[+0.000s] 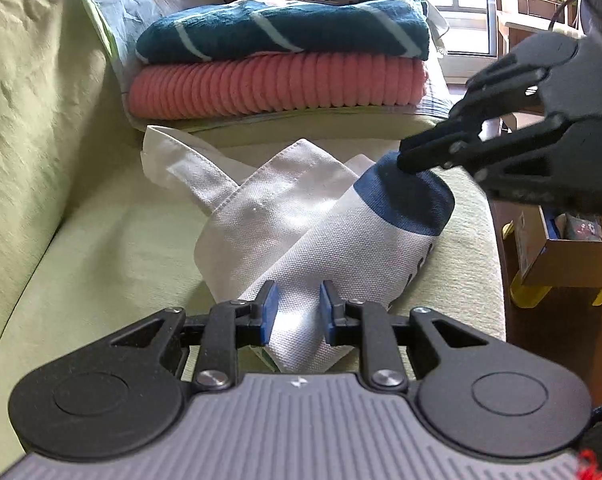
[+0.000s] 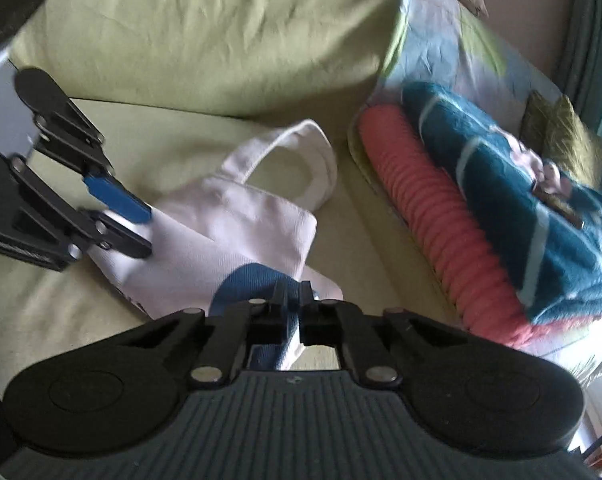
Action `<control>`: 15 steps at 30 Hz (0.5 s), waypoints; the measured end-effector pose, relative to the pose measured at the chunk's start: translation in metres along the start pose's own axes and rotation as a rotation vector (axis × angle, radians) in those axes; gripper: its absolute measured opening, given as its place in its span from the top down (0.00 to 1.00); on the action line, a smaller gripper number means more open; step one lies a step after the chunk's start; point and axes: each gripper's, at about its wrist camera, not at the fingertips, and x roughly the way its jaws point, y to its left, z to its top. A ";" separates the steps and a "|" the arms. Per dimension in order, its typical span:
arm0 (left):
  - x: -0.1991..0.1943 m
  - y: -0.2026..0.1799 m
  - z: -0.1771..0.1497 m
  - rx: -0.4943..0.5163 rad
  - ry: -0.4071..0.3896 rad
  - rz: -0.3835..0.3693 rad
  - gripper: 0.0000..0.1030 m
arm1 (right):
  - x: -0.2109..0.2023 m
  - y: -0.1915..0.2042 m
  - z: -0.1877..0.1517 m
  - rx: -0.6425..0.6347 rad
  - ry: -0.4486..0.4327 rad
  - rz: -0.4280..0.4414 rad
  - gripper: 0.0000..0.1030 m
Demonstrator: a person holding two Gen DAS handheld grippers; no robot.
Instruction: Fold shopping bag
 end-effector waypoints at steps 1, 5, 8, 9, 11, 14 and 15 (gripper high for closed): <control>0.001 0.001 0.001 -0.005 0.002 0.000 0.75 | 0.004 -0.004 0.004 0.036 0.017 0.009 0.96; 0.004 0.003 0.004 -0.015 0.008 0.002 0.74 | 0.013 -0.016 0.011 0.129 0.073 0.049 0.95; 0.004 0.002 0.005 -0.017 0.011 0.008 0.74 | 0.016 -0.023 0.012 0.175 0.081 0.074 0.94; 0.004 0.002 0.005 -0.018 0.012 0.010 0.74 | 0.016 -0.024 0.012 0.187 0.079 0.079 0.94; 0.005 0.001 0.005 -0.020 0.014 0.014 0.74 | 0.015 -0.026 0.010 0.204 0.074 0.085 0.94; 0.005 0.001 0.006 -0.022 0.017 0.020 0.75 | 0.015 -0.025 0.010 0.205 0.070 0.083 0.94; 0.005 0.000 0.006 -0.023 0.018 0.022 0.75 | 0.015 -0.025 0.010 0.208 0.069 0.084 0.94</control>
